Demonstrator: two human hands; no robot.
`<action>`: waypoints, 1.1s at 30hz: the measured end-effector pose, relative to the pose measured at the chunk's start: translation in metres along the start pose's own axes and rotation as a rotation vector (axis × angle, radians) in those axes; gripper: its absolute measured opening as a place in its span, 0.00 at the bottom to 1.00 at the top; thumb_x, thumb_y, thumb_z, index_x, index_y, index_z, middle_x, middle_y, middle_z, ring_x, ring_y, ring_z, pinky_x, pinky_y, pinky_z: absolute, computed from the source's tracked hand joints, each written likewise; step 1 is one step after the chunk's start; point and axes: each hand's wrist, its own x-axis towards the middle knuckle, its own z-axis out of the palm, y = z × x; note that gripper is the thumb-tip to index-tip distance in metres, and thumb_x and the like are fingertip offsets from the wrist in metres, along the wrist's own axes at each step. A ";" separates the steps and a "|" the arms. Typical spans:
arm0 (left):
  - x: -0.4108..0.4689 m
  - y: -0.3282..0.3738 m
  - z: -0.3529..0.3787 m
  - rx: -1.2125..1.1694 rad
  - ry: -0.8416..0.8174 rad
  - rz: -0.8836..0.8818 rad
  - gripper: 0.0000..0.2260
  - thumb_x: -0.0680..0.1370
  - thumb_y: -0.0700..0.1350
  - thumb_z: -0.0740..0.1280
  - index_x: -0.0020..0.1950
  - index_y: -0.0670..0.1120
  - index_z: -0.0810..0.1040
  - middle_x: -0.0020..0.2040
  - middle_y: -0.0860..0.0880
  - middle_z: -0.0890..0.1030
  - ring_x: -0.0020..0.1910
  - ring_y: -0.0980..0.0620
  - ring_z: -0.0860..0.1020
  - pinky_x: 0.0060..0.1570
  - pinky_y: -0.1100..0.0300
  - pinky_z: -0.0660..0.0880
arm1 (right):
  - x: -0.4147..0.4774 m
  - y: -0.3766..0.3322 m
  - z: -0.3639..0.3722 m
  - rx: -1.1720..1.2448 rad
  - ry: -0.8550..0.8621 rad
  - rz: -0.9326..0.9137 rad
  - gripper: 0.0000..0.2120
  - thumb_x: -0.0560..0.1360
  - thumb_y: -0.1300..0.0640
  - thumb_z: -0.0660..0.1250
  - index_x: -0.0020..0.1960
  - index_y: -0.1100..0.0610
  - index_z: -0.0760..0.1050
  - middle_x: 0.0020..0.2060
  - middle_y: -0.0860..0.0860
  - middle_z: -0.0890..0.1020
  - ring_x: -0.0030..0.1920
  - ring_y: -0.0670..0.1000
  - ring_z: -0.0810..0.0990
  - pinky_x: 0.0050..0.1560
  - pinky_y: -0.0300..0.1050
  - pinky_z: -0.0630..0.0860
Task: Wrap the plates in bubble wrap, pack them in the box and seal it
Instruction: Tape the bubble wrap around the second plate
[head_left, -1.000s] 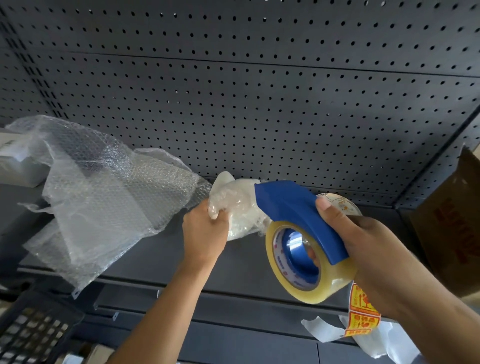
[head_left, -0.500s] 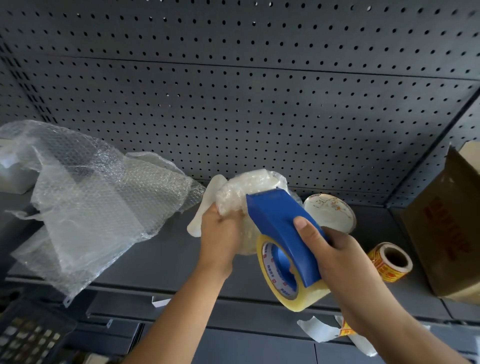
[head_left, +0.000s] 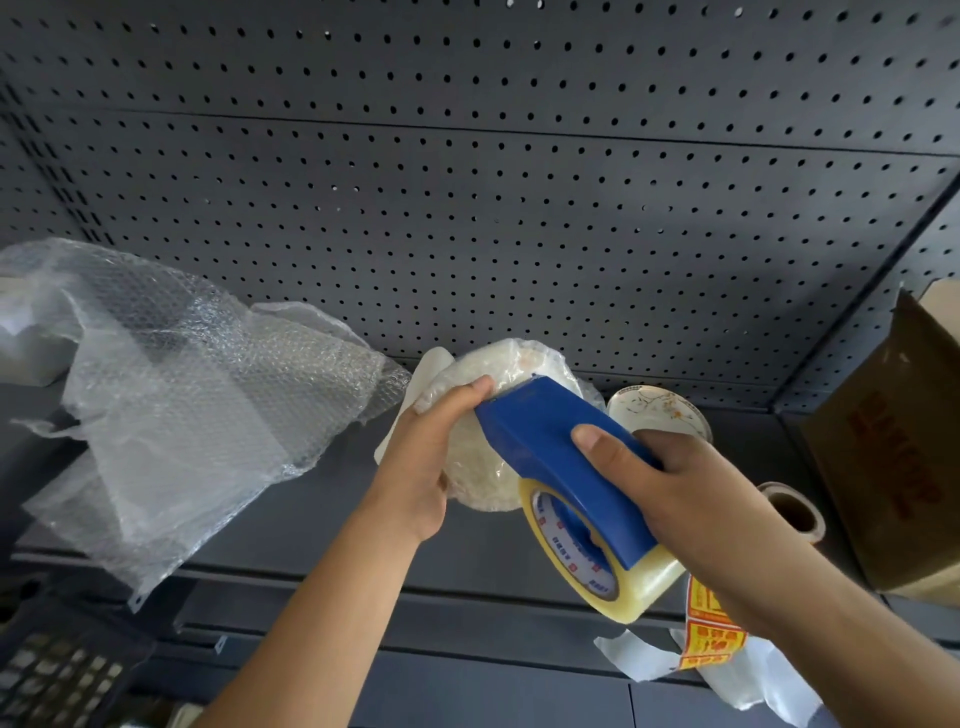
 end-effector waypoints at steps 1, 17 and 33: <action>0.001 -0.001 0.000 -0.015 0.040 0.018 0.20 0.73 0.55 0.75 0.63 0.51 0.82 0.57 0.49 0.87 0.58 0.48 0.84 0.61 0.47 0.78 | 0.001 0.000 0.000 -0.022 -0.003 -0.001 0.32 0.64 0.26 0.57 0.47 0.53 0.78 0.35 0.49 0.84 0.31 0.45 0.81 0.34 0.38 0.75; 0.011 -0.017 0.001 -0.128 0.305 0.259 0.11 0.80 0.44 0.72 0.61 0.43 0.83 0.51 0.45 0.87 0.54 0.43 0.86 0.54 0.47 0.83 | -0.014 0.009 0.015 -0.093 0.039 0.002 0.34 0.62 0.25 0.55 0.45 0.54 0.76 0.36 0.52 0.82 0.32 0.48 0.79 0.31 0.36 0.70; -0.006 -0.009 -0.004 0.858 0.346 1.104 0.16 0.81 0.53 0.68 0.64 0.46 0.80 0.54 0.58 0.84 0.51 0.65 0.80 0.52 0.76 0.72 | 0.019 -0.011 -0.023 -0.155 -0.097 0.055 0.30 0.71 0.29 0.66 0.43 0.57 0.82 0.35 0.55 0.85 0.34 0.55 0.84 0.38 0.49 0.77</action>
